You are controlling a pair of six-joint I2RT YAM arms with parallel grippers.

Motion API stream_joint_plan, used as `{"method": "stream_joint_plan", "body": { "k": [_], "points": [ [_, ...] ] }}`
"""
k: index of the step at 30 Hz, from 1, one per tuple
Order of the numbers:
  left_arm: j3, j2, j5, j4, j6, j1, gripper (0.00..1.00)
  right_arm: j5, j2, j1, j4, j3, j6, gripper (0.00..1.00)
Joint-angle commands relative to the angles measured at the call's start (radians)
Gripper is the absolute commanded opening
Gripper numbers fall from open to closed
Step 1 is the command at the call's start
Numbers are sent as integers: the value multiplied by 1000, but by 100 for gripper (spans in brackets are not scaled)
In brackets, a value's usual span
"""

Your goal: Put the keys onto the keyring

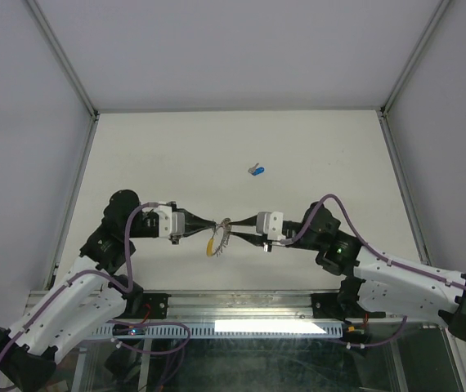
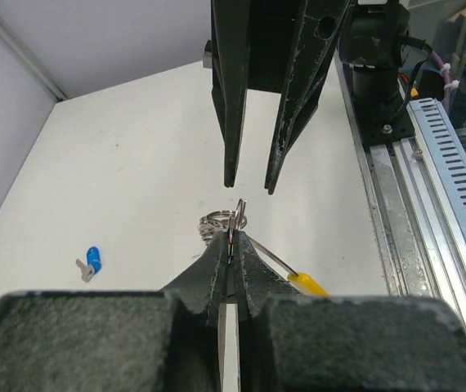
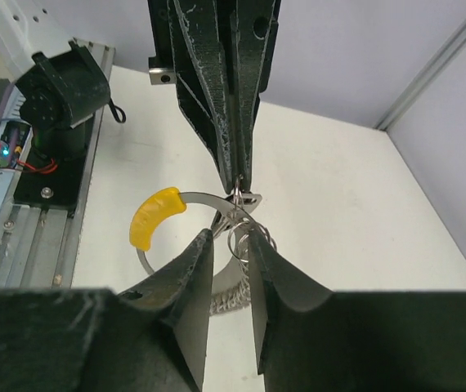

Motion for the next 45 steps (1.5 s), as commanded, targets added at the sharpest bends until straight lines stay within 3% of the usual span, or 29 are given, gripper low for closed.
{"method": "stream_joint_plan", "body": {
  "k": [1, 4, 17, 27, 45],
  "points": [
    [97, 41, -43, -124, 116, -5, 0, 86, 0, 5, -213, 125, -8, 26],
    [131, 74, -67, -196, 163, -5, 0, 102, 48, 4, -329, 215, 8, 27],
    [185, 131, -120, -328, 244, -12, 0, 89, 210, 4, -485, 399, 139, 33],
    [189, 133, -116, -333, 247, -17, 0, 47, 290, 0, -477, 422, 144, 34],
    [208, 148, -128, -373, 274, -34, 0, 16, 335, -12, -472, 449, 137, 24]
  ]
}}
